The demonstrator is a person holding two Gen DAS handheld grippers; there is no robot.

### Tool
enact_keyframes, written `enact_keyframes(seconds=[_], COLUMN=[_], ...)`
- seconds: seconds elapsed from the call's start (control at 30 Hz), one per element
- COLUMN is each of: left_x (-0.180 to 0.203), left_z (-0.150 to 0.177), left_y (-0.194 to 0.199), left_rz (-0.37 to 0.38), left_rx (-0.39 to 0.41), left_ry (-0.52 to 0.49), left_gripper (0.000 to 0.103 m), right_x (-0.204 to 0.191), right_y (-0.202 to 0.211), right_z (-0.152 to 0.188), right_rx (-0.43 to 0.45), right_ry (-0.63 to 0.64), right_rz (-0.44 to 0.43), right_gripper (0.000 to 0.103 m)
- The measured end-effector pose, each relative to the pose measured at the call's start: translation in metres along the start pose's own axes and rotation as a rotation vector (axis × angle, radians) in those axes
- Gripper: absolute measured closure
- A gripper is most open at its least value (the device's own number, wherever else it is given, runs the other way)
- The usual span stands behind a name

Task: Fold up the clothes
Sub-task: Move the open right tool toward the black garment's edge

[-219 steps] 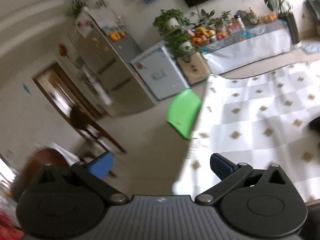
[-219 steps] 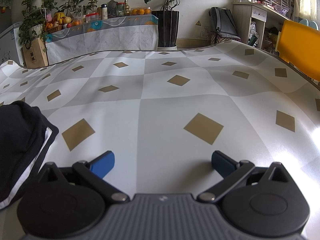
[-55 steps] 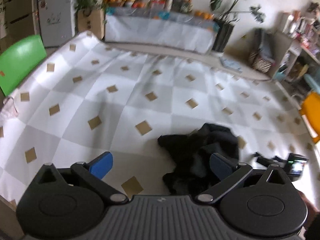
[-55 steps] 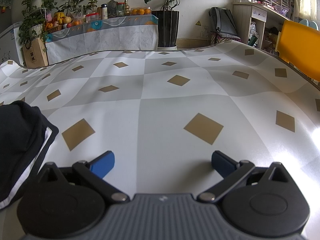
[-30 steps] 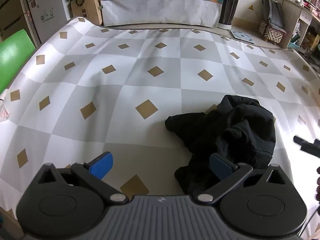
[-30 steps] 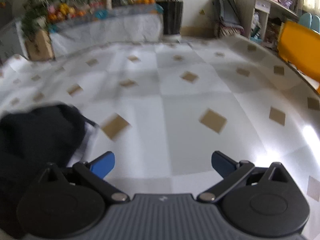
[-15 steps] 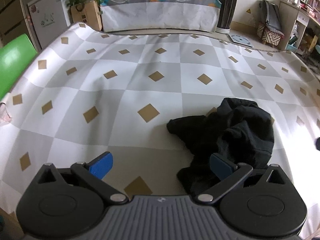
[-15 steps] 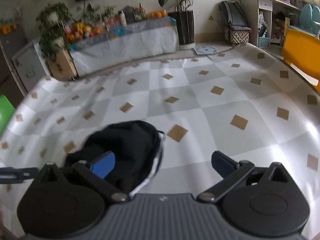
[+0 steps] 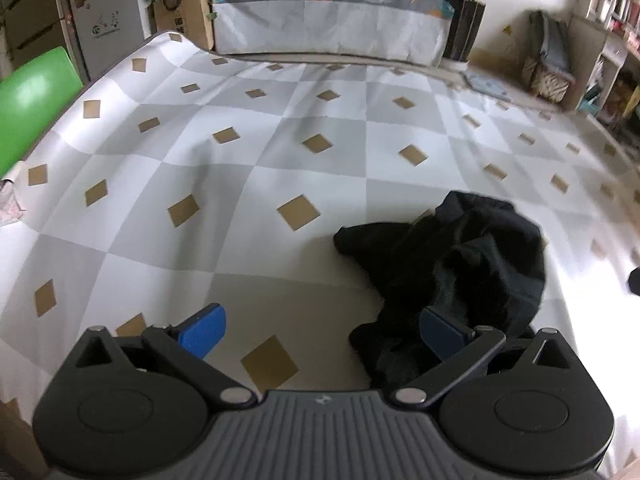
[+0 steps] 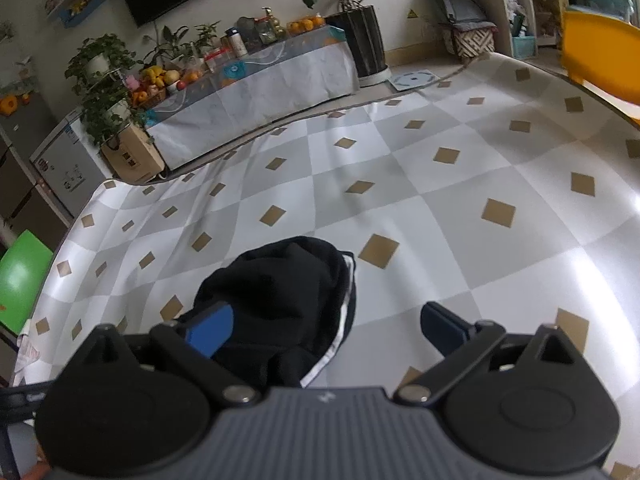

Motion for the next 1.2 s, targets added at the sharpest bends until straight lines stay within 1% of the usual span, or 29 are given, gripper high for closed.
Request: enact_keyframes(seconds=[0.07,0.13,0.23,0.33,0.4,0.6,0.7,0.87,1.07,1.2], left_x=[0.000,-0.003,-0.006,-0.008,-0.009,-0.011,-0.010,-0.011,-0.014,-0.014], left_z=[0.001,0.002,0.002,0.004,0.004,0.005,0.005,0.004,0.000,-0.002], left_y=[-0.005,-0.009,-0.014,-0.018,-0.017,-0.018,-0.018,-0.017,-0.014,-0.012], left_rz=[-0.010,-0.014,0.007,0.004,0.008,-0.023,-0.019,-0.026,-0.026,-0.087], left_rx=[-0.021,-0.044,-0.057,-0.075,-0.068,-0.069,-0.068,-0.060,-0.040,-0.034], left_ry=[-0.001,0.022,0.050,0.070,0.080,0.071,0.072,0.066,0.074,0.034], left_gripper=[0.000,0.000,0.000,0.000,0.000,0.000,0.000,0.000,0.000,0.000], right_x=[-0.003,-0.003,-0.001,0.000,0.001,0.006,0.007,0.006,0.006,0.004], right_y=[-0.002,-0.005,-0.009,-0.013,-0.015,-0.017,-0.017,-0.020,-0.020,-0.021], right_z=[0.001,0.001,0.002,0.003,0.004,0.004,0.004,0.005,0.003,0.002], right_rx=[0.007,0.007,0.006,-0.006,-0.007,-0.011,-0.008,-0.028,-0.017,-0.013], right_ry=[0.003,-0.009,-0.033,-0.044,-0.044,-0.059,-0.056,-0.048,-0.045,-0.041], right_rz=[-0.003,-0.002,0.000,0.011,0.024,0.045,0.048,0.047,0.057,0.069], right_gripper=[0.002,0.002,0.001,0.001,0.001,0.001,0.000,0.001,0.000,0.000])
Point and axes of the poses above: each gripper's, at about its wrist camera, not at the fingertips, and y roughly against the way its jaws point, x to its right, z to its underside, the point moved 5 cm from there along -y, roughly the way its jaws point, and after that the axes turned 9 degrees about -y, right-handed, at the moved point
